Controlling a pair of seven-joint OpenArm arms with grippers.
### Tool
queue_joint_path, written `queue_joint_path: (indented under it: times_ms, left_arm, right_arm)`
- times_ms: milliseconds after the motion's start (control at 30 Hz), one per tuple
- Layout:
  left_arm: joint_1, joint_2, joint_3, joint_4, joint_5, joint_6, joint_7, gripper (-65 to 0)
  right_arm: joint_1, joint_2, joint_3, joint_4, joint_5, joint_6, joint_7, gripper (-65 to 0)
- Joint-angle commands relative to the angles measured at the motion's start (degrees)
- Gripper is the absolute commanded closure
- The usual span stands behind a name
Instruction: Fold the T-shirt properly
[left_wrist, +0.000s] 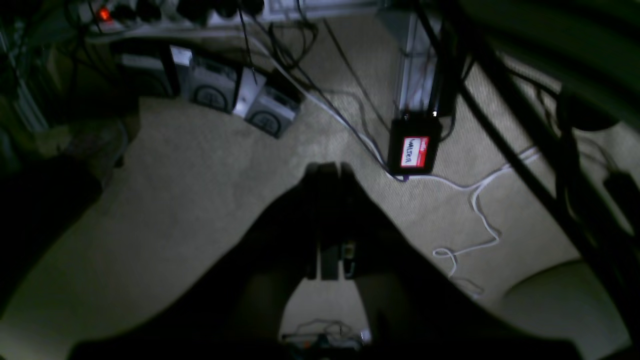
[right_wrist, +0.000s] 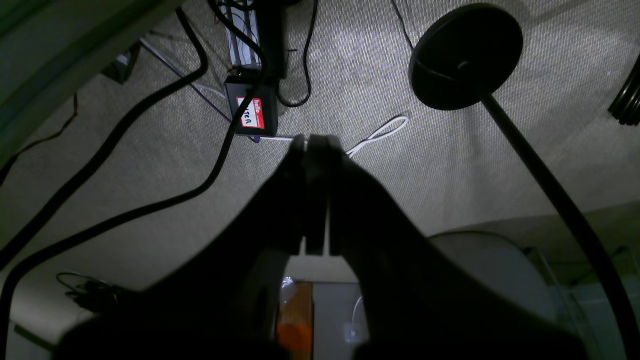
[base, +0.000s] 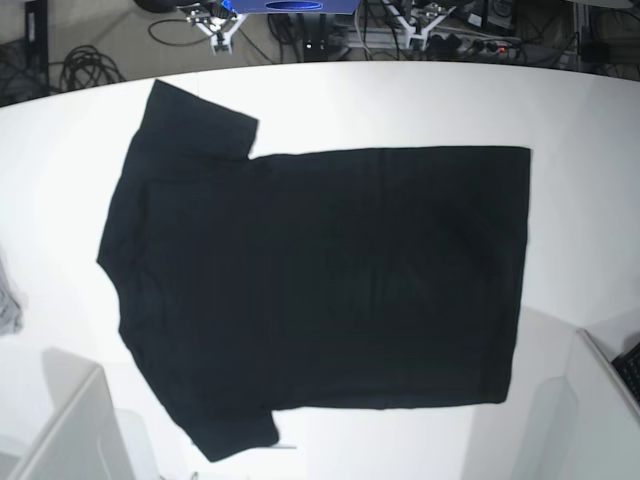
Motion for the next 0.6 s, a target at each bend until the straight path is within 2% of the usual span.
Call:
queue_joint_path:
  times_ms: [0, 433, 567]
  left_arm:
    - [1.5, -0.96, 0.19, 1.71, 0.32, 0.41, 0.05, 0.0]
    - [30.87, -8.7, -0.51, 40.92, -0.38, 0.32, -0.04, 0.0]
    - [39.48, -11.42, -0.6, 53.23, -0.47, 0.32, -0.04, 0.0]
  right_arm:
    - [-1.65, 0.54, 0.12, 1.79, 0.1, -0.34, 0.1, 0.0]
    - [-26.35, 0.98, 0.38, 32.91, 0.19, -0.34, 0.28, 0.0]
    - [-32.94, 0.54, 5.31, 42.05, 0.19, -0.34, 0.28, 0.0]
